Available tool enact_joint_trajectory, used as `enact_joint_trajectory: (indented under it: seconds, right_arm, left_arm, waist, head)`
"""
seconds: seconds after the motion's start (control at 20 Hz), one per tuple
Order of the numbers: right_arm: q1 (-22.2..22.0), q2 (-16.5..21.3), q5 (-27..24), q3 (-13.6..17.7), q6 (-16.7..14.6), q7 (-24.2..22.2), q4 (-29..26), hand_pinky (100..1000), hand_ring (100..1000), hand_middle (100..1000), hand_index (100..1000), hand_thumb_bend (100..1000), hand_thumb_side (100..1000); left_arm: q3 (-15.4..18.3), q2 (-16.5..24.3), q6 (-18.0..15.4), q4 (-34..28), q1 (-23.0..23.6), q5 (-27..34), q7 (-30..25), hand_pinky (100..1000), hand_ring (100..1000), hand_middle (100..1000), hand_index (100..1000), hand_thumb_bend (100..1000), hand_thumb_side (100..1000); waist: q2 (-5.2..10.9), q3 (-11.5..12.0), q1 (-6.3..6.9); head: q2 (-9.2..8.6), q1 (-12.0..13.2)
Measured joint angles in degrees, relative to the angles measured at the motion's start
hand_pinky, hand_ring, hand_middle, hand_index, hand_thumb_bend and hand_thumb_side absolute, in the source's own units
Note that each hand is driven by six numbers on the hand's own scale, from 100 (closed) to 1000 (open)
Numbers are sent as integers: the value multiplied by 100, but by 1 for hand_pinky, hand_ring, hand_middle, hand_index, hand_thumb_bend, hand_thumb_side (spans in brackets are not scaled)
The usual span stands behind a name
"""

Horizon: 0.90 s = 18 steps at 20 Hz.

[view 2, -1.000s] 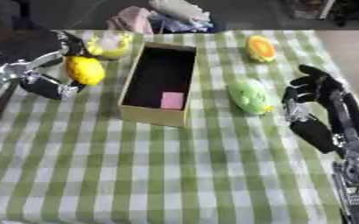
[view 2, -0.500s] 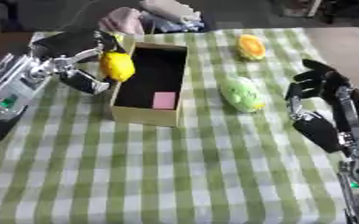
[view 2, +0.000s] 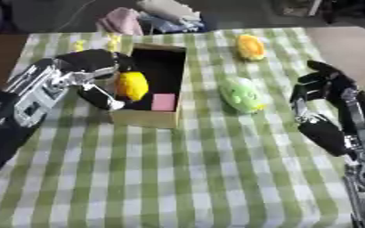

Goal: Pick up objects on the table and place them in the box.

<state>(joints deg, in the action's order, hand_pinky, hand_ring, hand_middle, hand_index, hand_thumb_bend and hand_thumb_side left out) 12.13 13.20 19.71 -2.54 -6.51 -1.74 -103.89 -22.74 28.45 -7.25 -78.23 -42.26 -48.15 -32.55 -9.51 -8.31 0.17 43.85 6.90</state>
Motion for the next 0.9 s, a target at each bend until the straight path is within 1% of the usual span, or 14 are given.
enact_joint_trajectory:
  seconds: [0.2, 0.4, 0.6, 0.7, 0.75, 0.8, 0.9]
  right_arm:
    - [1, 0, -6, 0, 4, 4, 4, 623, 665, 655, 876, 100, 458]
    - [5, 0, -14, 2, 14, 14, 7, 623, 665, 656, 876, 100, 456]
    - [48, 2, -14, 4, 18, 15, 31, 624, 666, 656, 877, 100, 450]
    - [66, 23, -13, 4, 27, 10, 43, 628, 668, 659, 879, 100, 428]
    - [106, 57, -5, 4, 32, 5, 47, 632, 669, 661, 881, 100, 410]
    - [165, 121, 11, 3, 45, -8, 60, 634, 670, 663, 882, 100, 400]
    - [329, 307, 43, 0, 91, -53, 88, 644, 676, 669, 887, 100, 348]
  left_arm:
    - [10, 112, 10, -150, 71, 148, -217, 810, 811, 858, 897, 362, 436]
    - [44, 288, 41, -393, 166, 349, -362, 822, 831, 898, 921, 404, 487]
    - [93, 455, 88, -652, 263, 519, -507, 824, 831, 896, 923, 409, 501]
    - [146, 539, 112, -806, 330, 622, -544, 812, 808, 855, 902, 373, 478]
    - [183, 577, 132, -910, 375, 675, -530, 798, 786, 827, 885, 341, 449]
    - [238, 619, 168, -1031, 440, 736, -488, 790, 772, 811, 874, 326, 434]
    - [389, 741, 293, -1318, 645, 923, -266, 777, 747, 785, 868, 274, 432]
  waist:
    - [0, 24, 0]
    - [0, 56, 0]
    - [0, 83, 0]
    - [0, 102, 0]
    - [0, 116, 0]
    - [0, 140, 0]
    - [0, 177, -2]
  head:
    - [0, -5]
    - [0, -28]
    - [0, -54]
    - [0, -66]
    - [0, -79]
    - [0, -95]
    - [0, -120]
